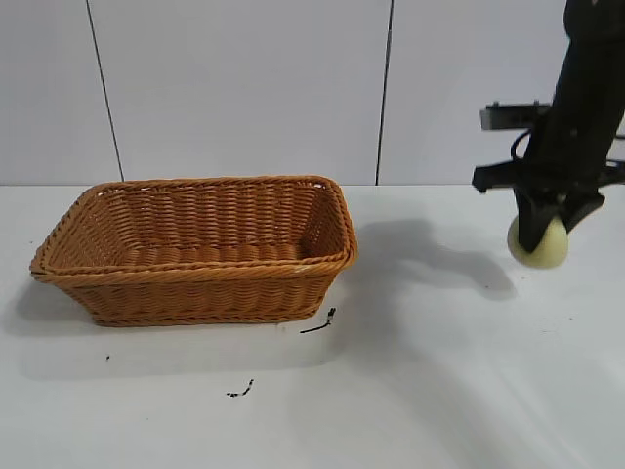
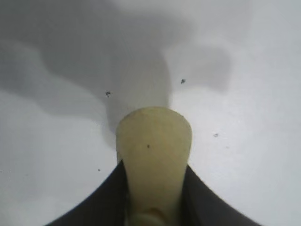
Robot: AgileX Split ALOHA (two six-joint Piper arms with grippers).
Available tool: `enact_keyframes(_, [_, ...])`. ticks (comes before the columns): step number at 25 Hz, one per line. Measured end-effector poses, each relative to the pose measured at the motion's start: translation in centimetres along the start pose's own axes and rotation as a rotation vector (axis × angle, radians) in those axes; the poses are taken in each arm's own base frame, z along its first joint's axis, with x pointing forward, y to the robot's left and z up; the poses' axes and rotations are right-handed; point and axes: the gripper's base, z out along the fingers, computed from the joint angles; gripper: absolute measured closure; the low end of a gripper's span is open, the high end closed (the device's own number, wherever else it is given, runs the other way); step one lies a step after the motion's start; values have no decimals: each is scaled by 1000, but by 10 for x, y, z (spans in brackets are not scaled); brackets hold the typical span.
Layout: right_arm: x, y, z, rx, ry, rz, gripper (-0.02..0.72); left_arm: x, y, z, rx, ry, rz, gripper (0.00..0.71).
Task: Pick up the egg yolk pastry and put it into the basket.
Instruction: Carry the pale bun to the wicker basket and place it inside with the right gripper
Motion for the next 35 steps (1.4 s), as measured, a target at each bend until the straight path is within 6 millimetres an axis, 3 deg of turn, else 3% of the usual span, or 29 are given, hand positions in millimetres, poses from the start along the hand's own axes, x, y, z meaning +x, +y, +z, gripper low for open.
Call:
enact_keyframes(3, [-13, 31, -13, -19, -38, -64, 563, 0, 0, 0, 0, 0, 0, 14])
enact_keyframes(10, [-28, 127, -10, -89, -104, -227, 567, 0, 0, 0, 0, 0, 0, 14])
enact_keyframes(15, [-16, 197, 11, -142, -89, -348, 567, 0, 0, 0, 0, 0, 0, 14])
enact_keyframes(18, [-7, 222, 36, -156, -70, -391, 567, 0, 0, 0, 0, 0, 0, 14])
enact_keyframes(25, [2, 236, 99, -139, -9, -415, 562, 0, 0, 0, 0, 0, 0, 14])
enact_keyframes(27, [4, 236, 107, -127, 2, -421, 513, 0, 0, 0, 0, 0, 0, 14])
enact_keyframes(29, [4, 236, 108, -125, -1, -421, 405, 0, 0, 0, 0, 0, 0, 14])
enact_keyframes(33, [0, 236, 103, -124, -21, -423, 101, 0, 0, 0, 0, 0, 0, 14])
enact_keyframes(35, [-1, 235, 98, -121, -28, -424, 45, 0, 0, 0, 0, 0, 0, 14])
